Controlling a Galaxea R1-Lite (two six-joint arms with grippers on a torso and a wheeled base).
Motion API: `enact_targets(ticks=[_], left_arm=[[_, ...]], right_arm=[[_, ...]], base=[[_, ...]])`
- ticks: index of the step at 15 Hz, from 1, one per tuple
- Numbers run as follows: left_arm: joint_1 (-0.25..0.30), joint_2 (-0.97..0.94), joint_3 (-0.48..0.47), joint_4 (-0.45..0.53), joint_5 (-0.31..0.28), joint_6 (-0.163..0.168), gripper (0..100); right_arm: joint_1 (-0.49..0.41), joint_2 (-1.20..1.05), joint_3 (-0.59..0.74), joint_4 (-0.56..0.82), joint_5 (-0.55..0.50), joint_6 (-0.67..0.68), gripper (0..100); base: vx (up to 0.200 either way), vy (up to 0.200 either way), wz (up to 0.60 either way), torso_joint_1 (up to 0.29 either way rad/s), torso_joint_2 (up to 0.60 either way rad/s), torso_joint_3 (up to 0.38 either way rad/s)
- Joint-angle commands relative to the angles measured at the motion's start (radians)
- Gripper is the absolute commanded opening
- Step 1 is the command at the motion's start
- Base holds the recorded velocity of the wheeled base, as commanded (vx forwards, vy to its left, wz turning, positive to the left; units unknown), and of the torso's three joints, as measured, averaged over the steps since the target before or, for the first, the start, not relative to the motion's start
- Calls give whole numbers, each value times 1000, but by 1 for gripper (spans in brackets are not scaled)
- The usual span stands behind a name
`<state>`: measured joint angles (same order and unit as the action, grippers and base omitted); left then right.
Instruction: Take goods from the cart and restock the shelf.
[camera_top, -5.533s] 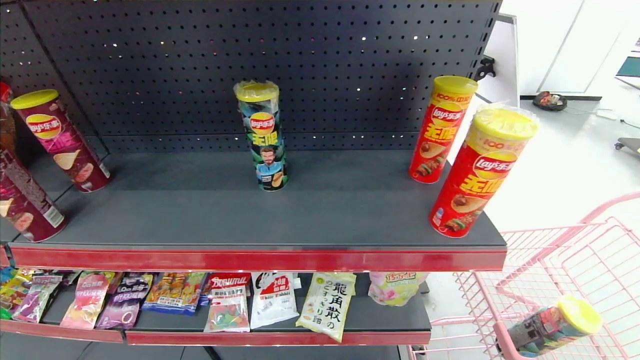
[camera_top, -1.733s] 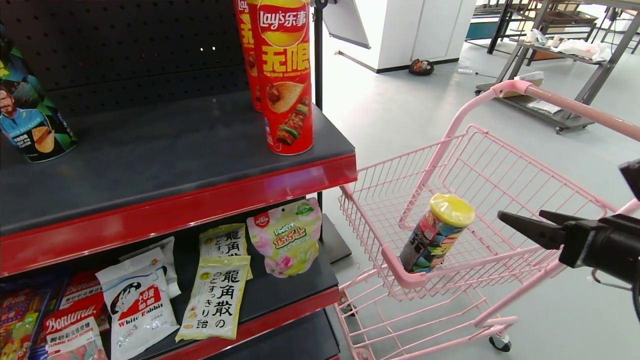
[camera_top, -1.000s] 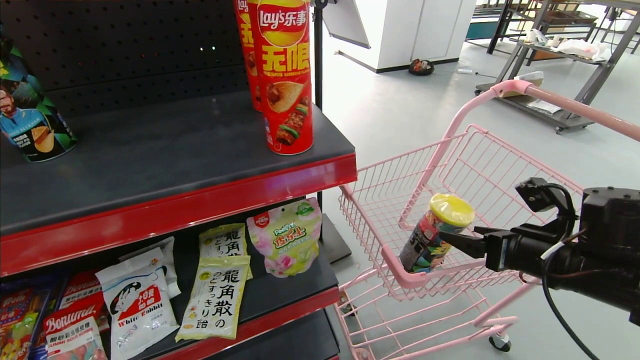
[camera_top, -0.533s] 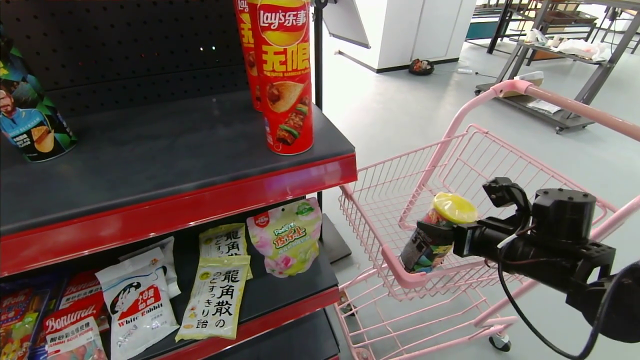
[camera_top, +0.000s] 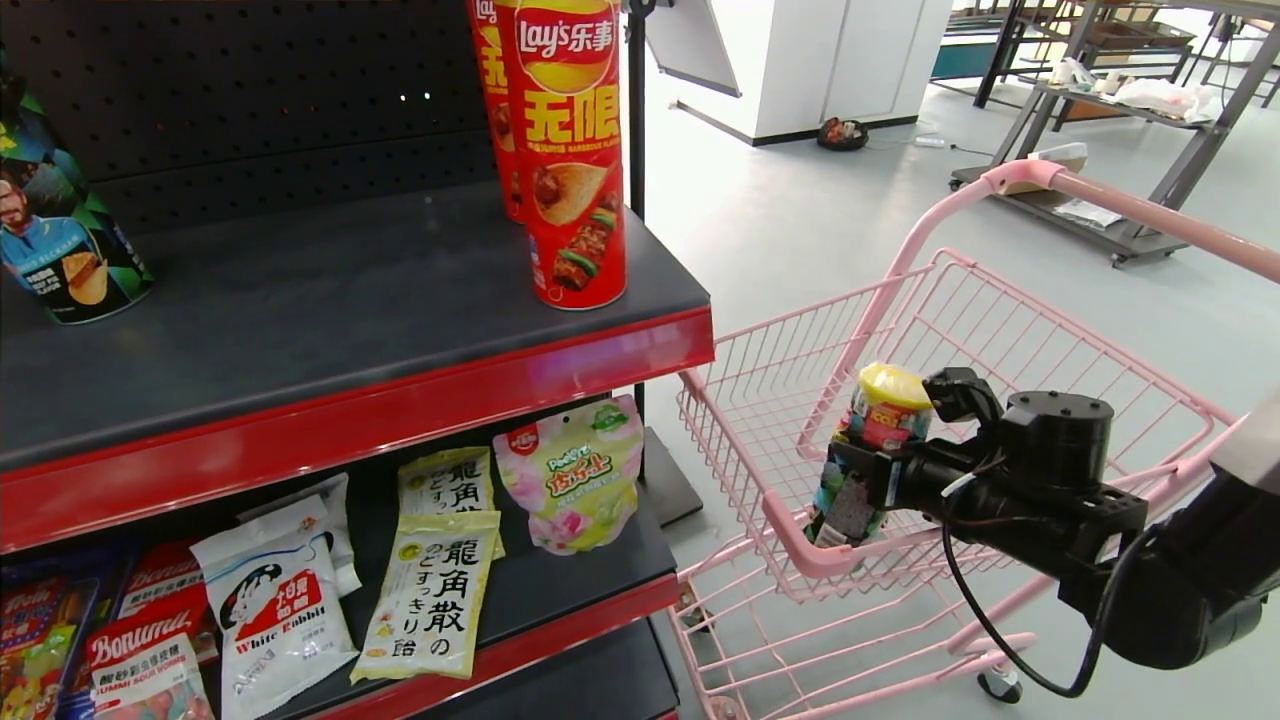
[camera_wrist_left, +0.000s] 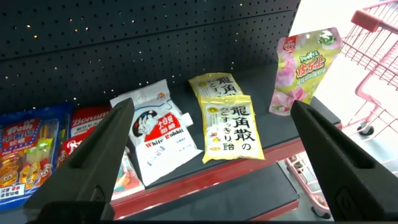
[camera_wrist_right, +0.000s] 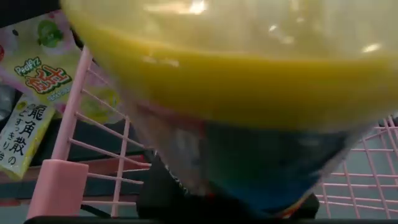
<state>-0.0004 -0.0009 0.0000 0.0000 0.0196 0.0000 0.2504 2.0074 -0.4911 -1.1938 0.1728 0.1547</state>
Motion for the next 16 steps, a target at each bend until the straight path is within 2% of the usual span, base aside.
enact_targets(ticks=[1, 4, 5, 8, 10, 11, 12, 14, 16], left_arm=[[0, 1, 0, 0, 0, 0, 100], [0, 1, 0, 2, 2, 0, 100], [0, 1, 0, 2, 0, 0, 100], [0, 1, 0, 2, 0, 0, 100], [-1, 1, 0, 2, 0, 0, 100], [0, 1, 0, 2, 0, 0, 100], [0, 1, 0, 2, 0, 0, 100], [0, 1, 0, 2, 0, 0, 100], [0, 1, 0, 2, 0, 0, 100]], right_arm=[[3, -32, -1, 7, -1, -3, 0], [-10, -187, -127, 134, -1, -33, 0], [-26, -303, -236, 326, 1, -38, 0], [-34, -541, -465, 727, -1, -70, 0], [-31, -676, -458, 867, -1, -130, 0], [-36, -828, -400, 1034, -24, -188, 0], [-37, -901, -359, 1123, -44, -215, 0], [-68, -1027, -238, 1142, -70, -216, 0], [-114, -1116, -152, 1152, -87, -224, 0]], base=[[0, 0, 0, 0, 0, 0], [0, 0, 0, 0, 0, 0], [0, 0, 0, 0, 0, 0], [0, 0, 0, 0, 0, 0], [0, 0, 0, 0, 0, 0], [0, 0, 0, 0, 0, 0], [0, 0, 0, 0, 0, 0], [0, 0, 0, 0, 0, 0], [-200, 0, 0, 10, 5, 0]])
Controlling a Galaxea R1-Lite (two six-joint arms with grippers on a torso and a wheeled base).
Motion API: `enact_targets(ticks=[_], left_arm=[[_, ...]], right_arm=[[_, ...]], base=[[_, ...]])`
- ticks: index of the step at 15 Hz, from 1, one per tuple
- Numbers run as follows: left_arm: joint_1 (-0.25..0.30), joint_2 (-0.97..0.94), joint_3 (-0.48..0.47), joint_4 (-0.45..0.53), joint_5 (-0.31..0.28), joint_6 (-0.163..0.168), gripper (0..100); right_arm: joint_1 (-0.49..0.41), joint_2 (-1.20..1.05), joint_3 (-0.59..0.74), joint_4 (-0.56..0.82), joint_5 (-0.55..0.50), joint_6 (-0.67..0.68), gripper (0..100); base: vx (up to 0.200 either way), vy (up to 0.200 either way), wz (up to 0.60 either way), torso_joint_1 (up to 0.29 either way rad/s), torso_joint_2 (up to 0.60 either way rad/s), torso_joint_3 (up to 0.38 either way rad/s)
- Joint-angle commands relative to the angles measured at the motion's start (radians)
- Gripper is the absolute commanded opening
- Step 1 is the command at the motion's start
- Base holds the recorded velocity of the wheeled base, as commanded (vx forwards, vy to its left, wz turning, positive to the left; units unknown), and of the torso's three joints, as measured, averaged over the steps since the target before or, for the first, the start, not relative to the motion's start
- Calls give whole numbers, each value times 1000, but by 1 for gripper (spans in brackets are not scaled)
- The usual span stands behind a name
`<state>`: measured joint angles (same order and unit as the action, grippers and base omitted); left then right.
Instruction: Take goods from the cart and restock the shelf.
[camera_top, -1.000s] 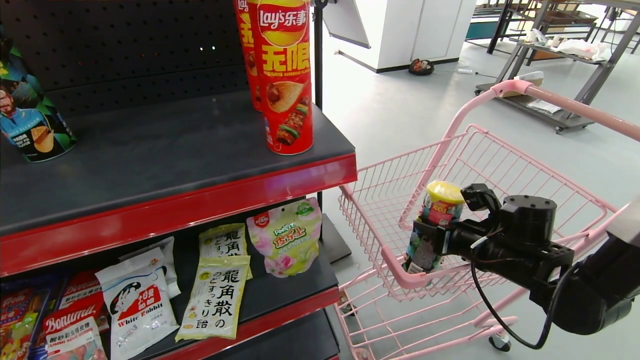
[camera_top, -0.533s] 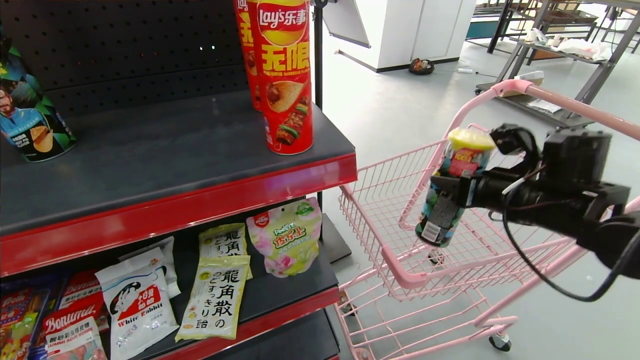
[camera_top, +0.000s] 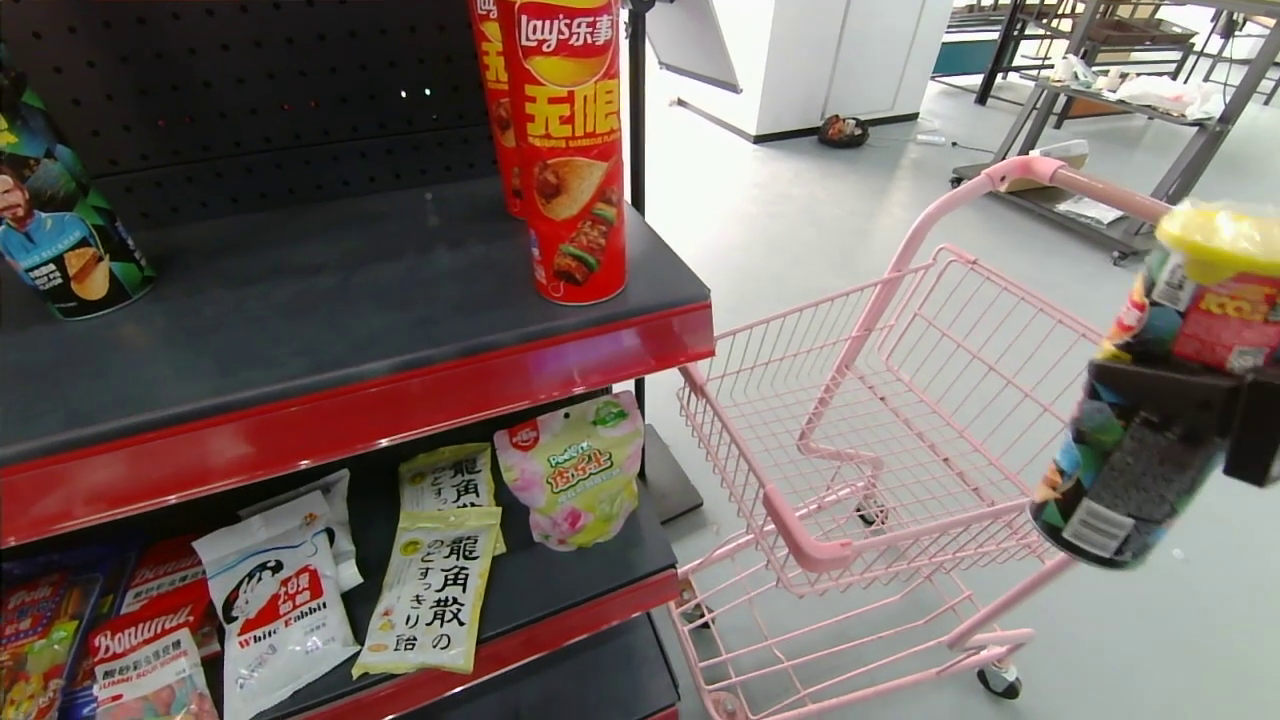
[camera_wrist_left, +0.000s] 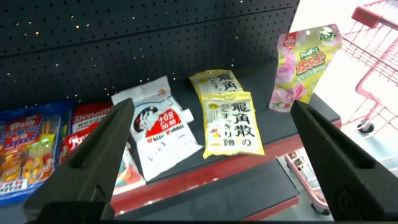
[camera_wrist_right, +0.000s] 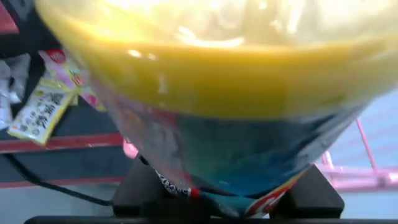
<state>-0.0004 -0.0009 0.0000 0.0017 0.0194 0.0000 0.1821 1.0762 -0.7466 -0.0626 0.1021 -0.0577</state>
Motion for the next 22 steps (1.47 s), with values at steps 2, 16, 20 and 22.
enact_targets(ticks=[2, 16, 20, 22], left_arm=[[-1, 1, 0, 0, 1, 0, 100], [0, 1, 0, 0, 1, 0, 100], [0, 1, 0, 0, 1, 0, 100], [0, 1, 0, 0, 1, 0, 100]], right_arm=[[-61, -213, 121, 24, -12, -11, 0], [-156, -186, 139, 23, -7, -85, 0], [-155, -182, 144, 24, -4, -88, 0], [-155, -177, 141, 23, -4, -88, 0]], base=[[-200, 0, 0, 2, 5, 7], [-43, 0, 0, 60, -192, -138], [0, 0, 0, 192, -552, -370], [0, 0, 0, 212, -596, -376]])
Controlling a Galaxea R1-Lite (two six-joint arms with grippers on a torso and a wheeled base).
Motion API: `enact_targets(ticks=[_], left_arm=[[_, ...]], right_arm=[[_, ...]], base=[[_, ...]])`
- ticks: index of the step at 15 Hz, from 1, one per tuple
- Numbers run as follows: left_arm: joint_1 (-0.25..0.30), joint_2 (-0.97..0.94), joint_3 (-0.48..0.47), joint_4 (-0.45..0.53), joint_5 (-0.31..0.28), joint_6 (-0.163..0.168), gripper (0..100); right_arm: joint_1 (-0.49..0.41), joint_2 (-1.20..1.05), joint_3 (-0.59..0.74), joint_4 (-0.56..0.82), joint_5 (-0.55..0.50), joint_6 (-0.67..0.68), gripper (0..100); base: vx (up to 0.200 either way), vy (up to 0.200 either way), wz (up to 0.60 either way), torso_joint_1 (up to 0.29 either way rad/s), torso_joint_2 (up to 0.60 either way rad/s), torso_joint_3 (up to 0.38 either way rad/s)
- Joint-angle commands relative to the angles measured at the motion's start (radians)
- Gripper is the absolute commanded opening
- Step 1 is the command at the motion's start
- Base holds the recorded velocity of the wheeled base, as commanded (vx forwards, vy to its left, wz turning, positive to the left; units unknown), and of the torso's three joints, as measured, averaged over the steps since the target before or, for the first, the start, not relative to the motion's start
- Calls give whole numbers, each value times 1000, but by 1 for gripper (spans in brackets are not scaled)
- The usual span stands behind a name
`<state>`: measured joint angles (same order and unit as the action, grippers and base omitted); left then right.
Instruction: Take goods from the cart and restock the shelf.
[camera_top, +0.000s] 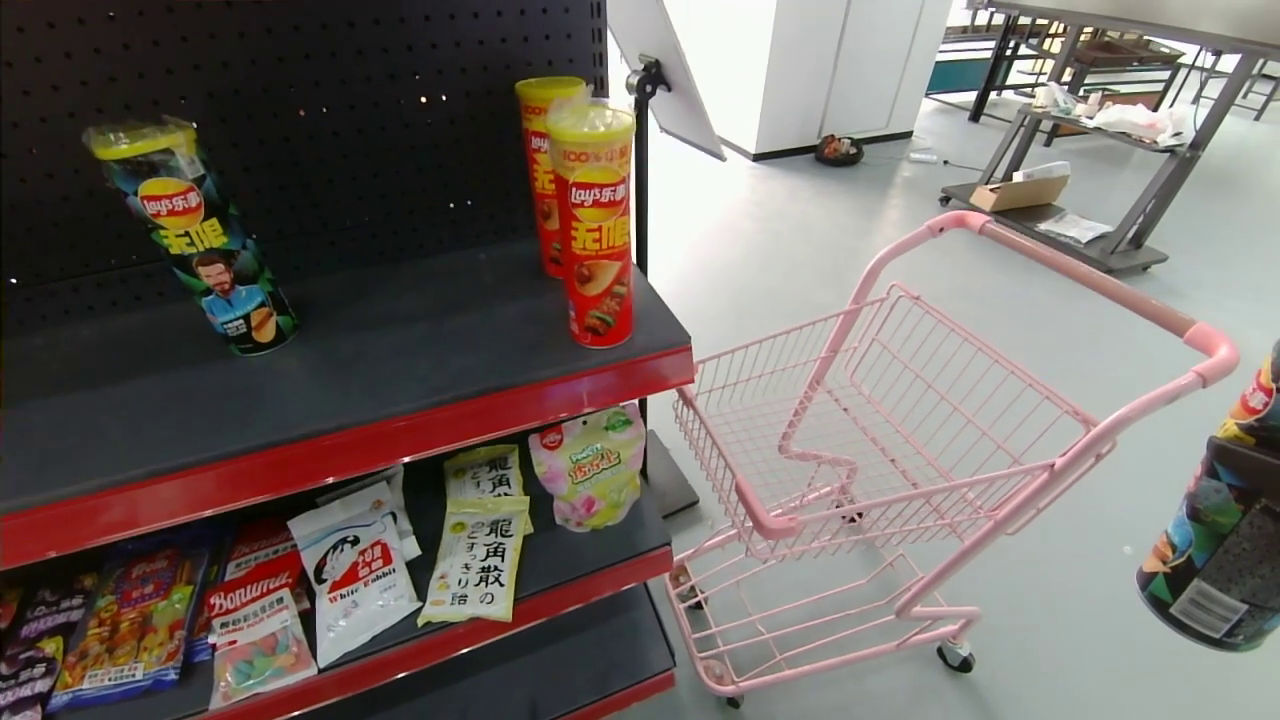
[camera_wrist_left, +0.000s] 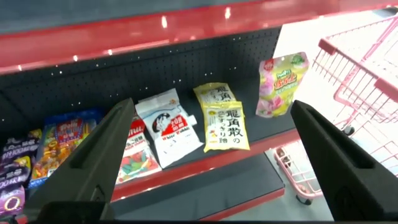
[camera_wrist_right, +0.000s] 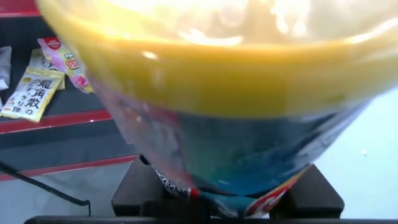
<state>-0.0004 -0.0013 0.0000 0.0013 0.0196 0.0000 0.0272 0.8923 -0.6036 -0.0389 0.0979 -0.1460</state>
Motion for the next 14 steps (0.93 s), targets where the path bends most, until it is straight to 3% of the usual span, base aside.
enact_targets(ticks=[1, 8, 14], left_arm=[[0, 1, 0, 0, 0, 0, 100], [0, 1, 0, 0, 0, 0, 100], [-1, 1, 0, 0, 0, 0, 100]], right_arm=[[0, 8, -2, -2, 0, 0, 0], [2, 33, -15, -9, 19, 0, 0], [2, 51, -2, -7, 52, 5, 0]], base=[[0, 0, 0, 232, -613, -388], [0, 0, 0, 177, -438, -268], [0, 0, 100, 11, -34, -17]])
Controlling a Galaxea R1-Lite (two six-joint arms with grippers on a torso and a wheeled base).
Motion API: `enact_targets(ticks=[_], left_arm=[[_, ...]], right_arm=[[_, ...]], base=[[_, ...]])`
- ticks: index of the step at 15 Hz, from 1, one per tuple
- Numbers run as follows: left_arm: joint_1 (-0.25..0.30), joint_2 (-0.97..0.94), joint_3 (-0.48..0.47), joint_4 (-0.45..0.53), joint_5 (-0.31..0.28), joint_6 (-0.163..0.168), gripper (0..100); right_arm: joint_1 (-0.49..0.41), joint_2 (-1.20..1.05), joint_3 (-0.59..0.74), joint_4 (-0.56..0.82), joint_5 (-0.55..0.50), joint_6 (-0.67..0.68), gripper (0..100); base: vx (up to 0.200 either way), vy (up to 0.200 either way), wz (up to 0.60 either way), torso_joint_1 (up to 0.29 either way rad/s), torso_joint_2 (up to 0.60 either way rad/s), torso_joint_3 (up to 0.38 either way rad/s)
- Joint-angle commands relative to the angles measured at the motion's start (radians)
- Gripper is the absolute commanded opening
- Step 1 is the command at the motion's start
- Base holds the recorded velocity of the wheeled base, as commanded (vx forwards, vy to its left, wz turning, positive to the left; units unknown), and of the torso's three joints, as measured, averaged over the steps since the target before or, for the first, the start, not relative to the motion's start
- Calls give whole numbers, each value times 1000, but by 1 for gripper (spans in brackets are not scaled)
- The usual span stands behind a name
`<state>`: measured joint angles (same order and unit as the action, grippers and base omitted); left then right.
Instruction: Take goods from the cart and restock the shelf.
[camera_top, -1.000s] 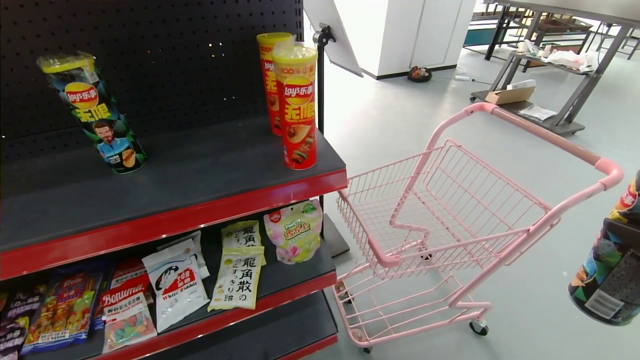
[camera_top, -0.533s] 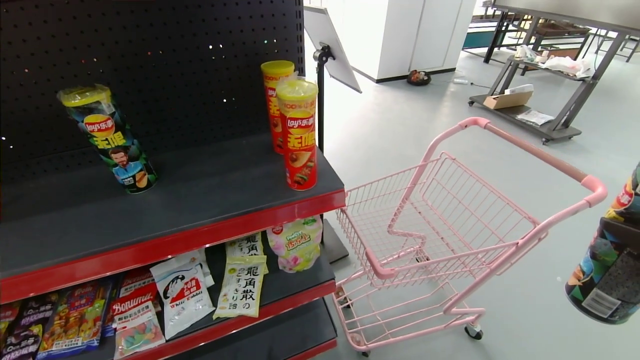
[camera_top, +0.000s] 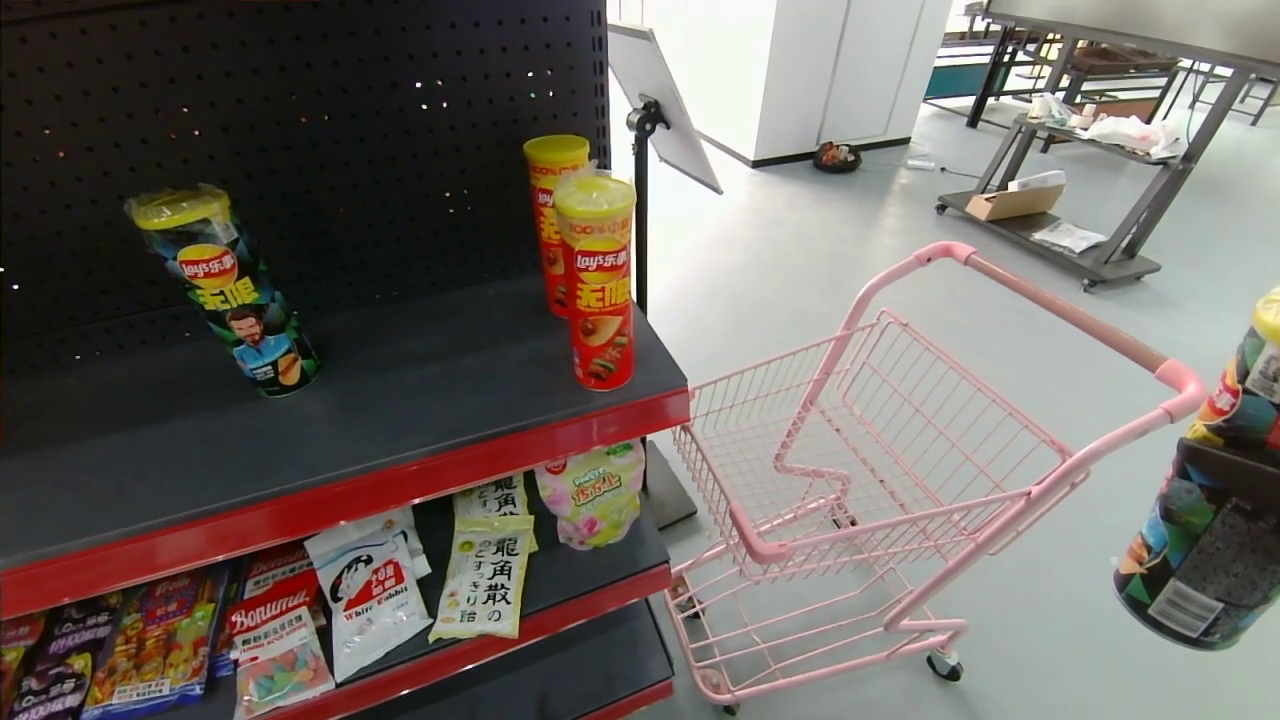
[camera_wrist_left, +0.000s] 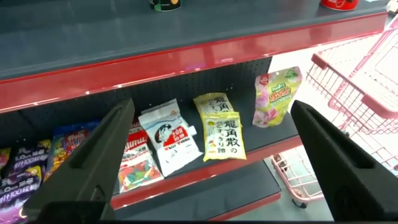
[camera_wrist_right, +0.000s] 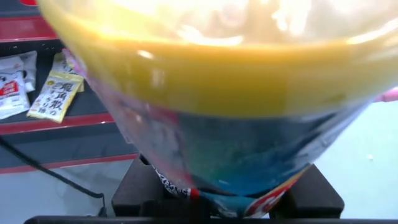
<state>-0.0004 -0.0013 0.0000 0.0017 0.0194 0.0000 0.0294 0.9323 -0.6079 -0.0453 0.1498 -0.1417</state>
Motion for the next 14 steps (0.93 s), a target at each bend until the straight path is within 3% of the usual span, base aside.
enact_targets(ticks=[1, 8, 12, 14], left_arm=[[0, 1, 0, 0, 1, 0, 100], [0, 1, 0, 0, 1, 0, 100], [0, 1, 0, 0, 1, 0, 100], [0, 1, 0, -2, 1, 0, 100]], right_arm=[[0, 23, 0, -2, 19, 1, 0], [86, 54, 2, -2, 57, 1, 0], [109, 60, 26, -13, 59, 1, 0], [165, 60, 37, -45, 77, 11, 0]], base=[[0, 0, 600, 2, -2, 2], [0, 0, 600, 7, 2, 1], [0, 0, 0, 0, 0, 0], [0, 0, 0, 0, 0, 0]])
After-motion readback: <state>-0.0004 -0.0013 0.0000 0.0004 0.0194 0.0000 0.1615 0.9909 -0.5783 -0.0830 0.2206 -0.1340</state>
